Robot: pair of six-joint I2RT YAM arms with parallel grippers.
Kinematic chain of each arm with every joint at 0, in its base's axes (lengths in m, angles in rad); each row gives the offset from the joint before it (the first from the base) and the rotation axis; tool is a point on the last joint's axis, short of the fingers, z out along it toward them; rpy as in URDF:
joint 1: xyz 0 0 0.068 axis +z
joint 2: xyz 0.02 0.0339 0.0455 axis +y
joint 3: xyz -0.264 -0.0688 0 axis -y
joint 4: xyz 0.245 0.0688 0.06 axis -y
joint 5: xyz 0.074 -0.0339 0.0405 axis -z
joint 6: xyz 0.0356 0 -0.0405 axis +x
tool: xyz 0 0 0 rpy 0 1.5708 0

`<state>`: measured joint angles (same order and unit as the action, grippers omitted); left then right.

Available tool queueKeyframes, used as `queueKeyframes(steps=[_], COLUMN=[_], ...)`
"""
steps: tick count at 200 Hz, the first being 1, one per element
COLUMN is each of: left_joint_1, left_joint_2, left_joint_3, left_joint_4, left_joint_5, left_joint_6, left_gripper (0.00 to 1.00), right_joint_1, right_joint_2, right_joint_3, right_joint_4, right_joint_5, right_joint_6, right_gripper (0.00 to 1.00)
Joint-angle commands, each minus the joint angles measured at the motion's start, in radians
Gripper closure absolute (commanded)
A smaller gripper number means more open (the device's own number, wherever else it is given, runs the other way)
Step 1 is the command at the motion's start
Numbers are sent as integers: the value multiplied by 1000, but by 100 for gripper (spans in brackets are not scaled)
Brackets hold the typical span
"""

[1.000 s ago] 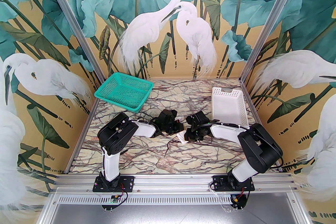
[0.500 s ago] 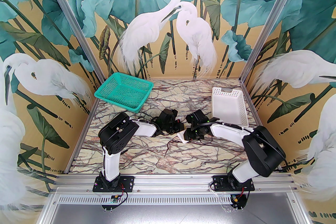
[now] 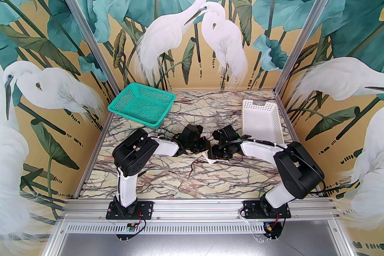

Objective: Place the utensils on the paper napkin and roll it up

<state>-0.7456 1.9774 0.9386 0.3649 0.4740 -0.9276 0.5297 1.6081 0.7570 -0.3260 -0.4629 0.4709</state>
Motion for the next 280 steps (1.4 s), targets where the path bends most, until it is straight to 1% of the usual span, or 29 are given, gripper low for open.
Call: queueKeyframes(steps=[1, 19, 34, 72, 98, 112, 129, 148, 179, 195, 222, 280], left_joint_1=[-4, -4, -4, -3, -4, -6, -6, -9, -8, -8, -8, -8], left_joint_2=[15, 12, 10, -4, -14, -17, -17, -13, -12, -12, -12, -14], left_joint_3=[-1, 1, 1, -3, 2, 9, 16, 20, 21, 21, 21, 22], left_joint_4=[-32, -32, -30, -30, -33, -37, -43, -40, -39, -39, -36, -43], left_joint_5=[-27, -26, -22, -22, -15, -12, -14, -14, -15, -17, -18, -17], left_joint_6=[14, 12, 13, 15, 21, 23, 25, 21, 18, 18, 16, 18], left_gripper=[100, 100, 100, 100, 100, 100, 100, 100, 100, 100, 100, 100], right_joint_1=[-1, -2, -1, -2, 1, 1, 0, -5, -54, -71, -73, -62], right_joint_2=[27, 38, 47, 64, 75, 76, 61, 24, -73, -95, -74, -10], right_joint_3=[12, 13, 13, 7, -5, -16, -29, -29, -59, -75, -84, -93], right_joint_4=[35, 38, 36, 3, -2, 9, 38, 46, 81, 109, 158, 223], right_joint_5=[-28, -28, -24, 23, 19, -4, -40, -46, -33, -55, -96, -114], right_joint_6=[2, 0, -4, -18, -24, -24, -15, -8, 6, 12, 30, 49], right_gripper=[57, 62, 64, 72, 75, 74, 71, 69, 63, 60, 58, 58])
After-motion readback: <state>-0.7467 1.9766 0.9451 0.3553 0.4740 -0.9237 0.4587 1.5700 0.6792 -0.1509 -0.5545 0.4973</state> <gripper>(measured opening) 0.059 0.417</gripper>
